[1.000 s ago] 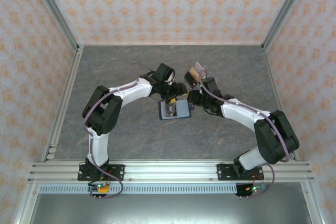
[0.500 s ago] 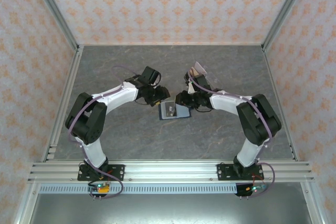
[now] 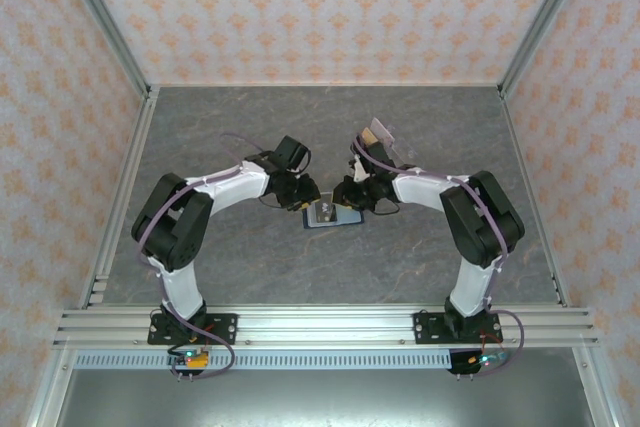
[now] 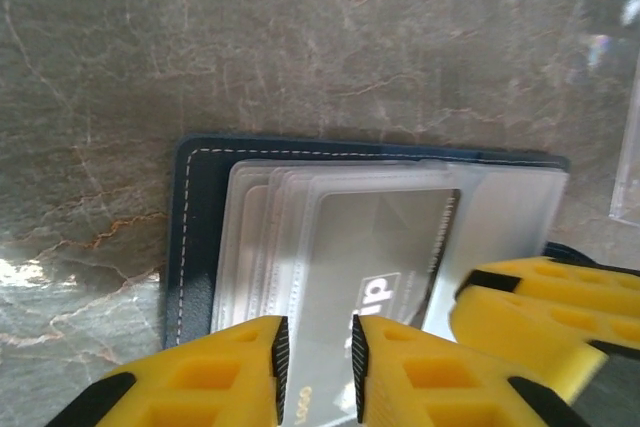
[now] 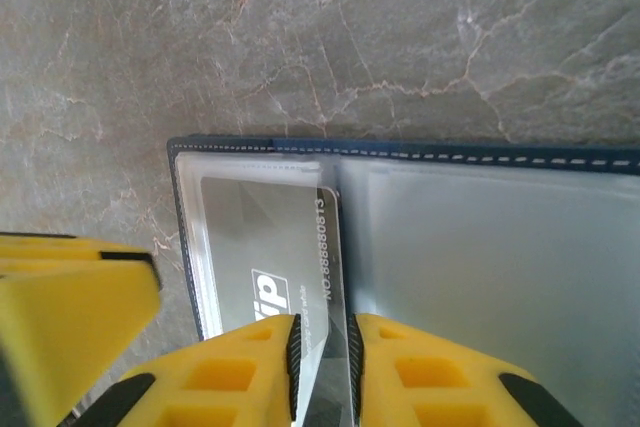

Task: Take the credit cards out of the card holder

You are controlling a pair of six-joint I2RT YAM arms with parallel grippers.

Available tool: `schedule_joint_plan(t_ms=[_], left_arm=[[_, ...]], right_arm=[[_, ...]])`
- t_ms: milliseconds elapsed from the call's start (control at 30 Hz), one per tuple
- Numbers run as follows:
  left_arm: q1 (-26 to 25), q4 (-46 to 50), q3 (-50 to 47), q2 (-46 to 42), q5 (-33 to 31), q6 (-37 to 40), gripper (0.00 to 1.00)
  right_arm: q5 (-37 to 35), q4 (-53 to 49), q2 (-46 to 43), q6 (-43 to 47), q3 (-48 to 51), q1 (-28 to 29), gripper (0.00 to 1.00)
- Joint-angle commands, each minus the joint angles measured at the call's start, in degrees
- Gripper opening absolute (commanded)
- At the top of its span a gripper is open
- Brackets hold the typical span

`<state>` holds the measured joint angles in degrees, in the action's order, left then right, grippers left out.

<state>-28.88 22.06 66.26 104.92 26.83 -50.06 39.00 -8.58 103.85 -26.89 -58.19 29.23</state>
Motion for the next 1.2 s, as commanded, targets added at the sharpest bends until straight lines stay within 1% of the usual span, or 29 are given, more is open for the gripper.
schedule_joint_plan(t_ms=[0, 233, 400, 600, 1000, 1100, 1167], left_arm=[[-0.21, -0.35, 1.19, 1.41, 0.33, -0.31, 0.24], [-0.23, -0.11, 0.91, 2.65, -0.35, -1.0, 0.21], [-0.22, -0.59, -0.4, 2.74, -1.03, -1.49, 0.19], [-0.24, 1.62, 0.16, 2.74, -1.65, -0.15, 0.19], [-0.3, 1.96, 0.8, 3.97, -0.99, 0.16, 0.19], [-0.3, 1.94, 0.71, 3.97, -1.16, 0.07, 0.19], [-0.3, 1.93, 0.69, 3.97, -1.15, 0.06, 0.19]], right_arm=[[-0.55, -2.99, 0.96, 1.08, -1.65, 0.43, 0.21], [0.45, -8.47, 0.58, 2.25, -2.81, 0.39, 0.22], [3.02, -8.81, 0.1, 2.07, -2.96, 0.56, 0.22], [3.69, -9.17, 1.46, 2.39, -3.57, 0.95, 0.22], [4.44, -8.48, 3.61, 2.54, -3.98, 1.07, 0.22], [4.57, -8.04, 3.59, 2.6, -3.85, 1.05, 0.21], [4.49, -7.89, 3.47, 2.47, -3.79, 1.09, 0.19]])
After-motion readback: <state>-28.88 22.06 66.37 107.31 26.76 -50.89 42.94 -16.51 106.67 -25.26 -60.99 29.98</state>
